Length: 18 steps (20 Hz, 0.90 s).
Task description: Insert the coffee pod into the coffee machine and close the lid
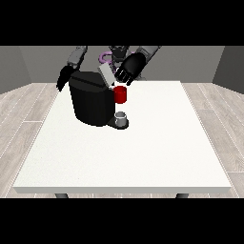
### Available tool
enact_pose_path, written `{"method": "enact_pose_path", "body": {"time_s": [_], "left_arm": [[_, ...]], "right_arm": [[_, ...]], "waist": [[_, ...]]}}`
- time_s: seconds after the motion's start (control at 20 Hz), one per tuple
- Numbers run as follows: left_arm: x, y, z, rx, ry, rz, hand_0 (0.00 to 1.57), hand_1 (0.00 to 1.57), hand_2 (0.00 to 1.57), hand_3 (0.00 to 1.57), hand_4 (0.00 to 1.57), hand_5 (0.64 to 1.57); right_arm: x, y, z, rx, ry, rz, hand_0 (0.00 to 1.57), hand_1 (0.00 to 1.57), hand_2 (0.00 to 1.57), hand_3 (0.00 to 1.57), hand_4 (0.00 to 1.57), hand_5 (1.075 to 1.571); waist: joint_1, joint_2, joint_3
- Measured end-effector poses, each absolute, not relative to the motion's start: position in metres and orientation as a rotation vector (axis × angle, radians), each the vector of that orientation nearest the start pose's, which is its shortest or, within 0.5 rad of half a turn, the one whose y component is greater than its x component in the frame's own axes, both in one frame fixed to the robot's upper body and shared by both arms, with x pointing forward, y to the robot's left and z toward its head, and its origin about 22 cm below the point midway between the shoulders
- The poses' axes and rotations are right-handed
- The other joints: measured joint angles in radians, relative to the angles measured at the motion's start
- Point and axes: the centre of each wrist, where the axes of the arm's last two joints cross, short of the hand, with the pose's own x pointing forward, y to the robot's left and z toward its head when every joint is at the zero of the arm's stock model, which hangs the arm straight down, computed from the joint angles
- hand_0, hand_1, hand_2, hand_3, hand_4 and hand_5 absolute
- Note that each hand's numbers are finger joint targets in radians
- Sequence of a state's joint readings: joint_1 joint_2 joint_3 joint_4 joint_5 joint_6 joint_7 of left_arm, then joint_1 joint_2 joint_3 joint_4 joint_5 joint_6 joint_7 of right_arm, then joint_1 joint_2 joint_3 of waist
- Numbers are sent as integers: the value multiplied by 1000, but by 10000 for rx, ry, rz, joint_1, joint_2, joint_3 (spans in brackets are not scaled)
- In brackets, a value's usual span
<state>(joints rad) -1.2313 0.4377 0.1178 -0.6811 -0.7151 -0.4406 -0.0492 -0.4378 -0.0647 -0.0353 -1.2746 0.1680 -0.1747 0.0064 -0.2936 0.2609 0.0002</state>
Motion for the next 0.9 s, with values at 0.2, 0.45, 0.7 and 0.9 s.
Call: {"method": "enact_pose_path", "body": {"time_s": [0.2,0.45,0.7,0.9], "left_arm": [[461,243,266,6149,-15363,-11068,1239,1239,1286,1222,429,1571],[462,236,259,5972,-15316,-11248,1187,1187,1230,1196,441,1571],[463,231,262,6059,-15392,-11221,1166,1166,1233,1193,421,1571],[463,234,274,6231,-15492,-11273,1227,1227,1258,1198,406,1571]], "right_arm": [[342,-204,49,-2375,-16980,1332,0,0,0,0,161,1571],[341,-205,44,-2523,-16868,1255,0,0,0,0,33,1571],[344,-203,49,-2546,-16958,1170,0,0,0,0,100,1571],[346,-205,51,-2533,-17014,1175,0,0,0,0,0,1571]], "waist": [[-31,156,0],[21,195,-1],[28,251,-1],[-2,373,0]]}}
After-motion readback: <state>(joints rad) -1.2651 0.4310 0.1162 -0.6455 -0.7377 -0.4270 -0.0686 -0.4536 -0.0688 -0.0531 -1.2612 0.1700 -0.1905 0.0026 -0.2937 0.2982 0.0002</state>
